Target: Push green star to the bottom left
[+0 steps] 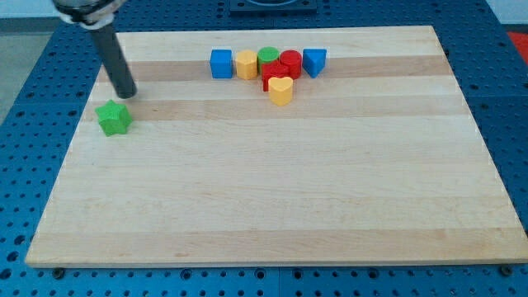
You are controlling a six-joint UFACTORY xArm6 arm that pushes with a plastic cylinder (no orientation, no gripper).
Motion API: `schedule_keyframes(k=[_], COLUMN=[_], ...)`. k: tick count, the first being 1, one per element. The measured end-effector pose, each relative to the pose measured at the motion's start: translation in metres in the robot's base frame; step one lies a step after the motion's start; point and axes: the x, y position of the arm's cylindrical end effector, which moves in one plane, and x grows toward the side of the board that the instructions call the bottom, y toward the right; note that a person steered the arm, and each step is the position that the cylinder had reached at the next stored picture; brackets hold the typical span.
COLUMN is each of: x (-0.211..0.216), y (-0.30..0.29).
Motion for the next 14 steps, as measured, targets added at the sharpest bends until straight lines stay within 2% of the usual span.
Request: schedule_keyframes(k=[2,6,7,8,9,10,11,12,14], x=[0.036,0.105,0.081,0.055,0.059,0.093,0.133,0.137,0.056], y=[-0.01,0.013,0.009,0.032,0.074,0.093,0.084,0.065,0.096])
